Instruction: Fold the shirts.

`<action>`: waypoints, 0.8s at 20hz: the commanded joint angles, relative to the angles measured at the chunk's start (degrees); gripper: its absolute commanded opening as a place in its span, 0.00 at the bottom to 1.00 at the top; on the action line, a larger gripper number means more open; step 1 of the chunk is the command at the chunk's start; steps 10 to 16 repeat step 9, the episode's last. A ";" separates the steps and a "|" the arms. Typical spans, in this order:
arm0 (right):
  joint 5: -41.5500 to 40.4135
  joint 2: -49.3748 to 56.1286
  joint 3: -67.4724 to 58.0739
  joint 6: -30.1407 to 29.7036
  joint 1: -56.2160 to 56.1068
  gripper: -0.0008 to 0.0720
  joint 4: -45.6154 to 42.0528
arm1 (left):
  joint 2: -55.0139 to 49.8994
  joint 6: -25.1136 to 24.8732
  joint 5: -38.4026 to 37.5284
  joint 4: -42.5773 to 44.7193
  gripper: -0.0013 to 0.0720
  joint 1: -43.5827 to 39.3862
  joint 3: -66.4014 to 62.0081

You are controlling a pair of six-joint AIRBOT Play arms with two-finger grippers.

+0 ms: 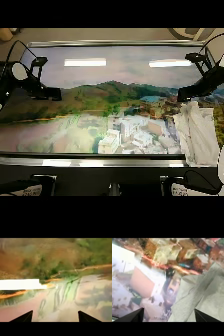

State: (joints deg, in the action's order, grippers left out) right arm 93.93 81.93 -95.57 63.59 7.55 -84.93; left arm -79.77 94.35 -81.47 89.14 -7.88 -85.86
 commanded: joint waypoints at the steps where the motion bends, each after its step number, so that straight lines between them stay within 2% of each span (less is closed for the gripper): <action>1: 0.20 0.09 0.11 0.02 -0.26 0.95 0.22 | 0.02 0.02 0.07 -0.02 0.90 -0.04 0.31; 16: 0.20 0.09 0.11 0.02 -0.26 0.95 0.22 | 0.02 0.02 0.07 -0.02 0.90 -0.04 0.31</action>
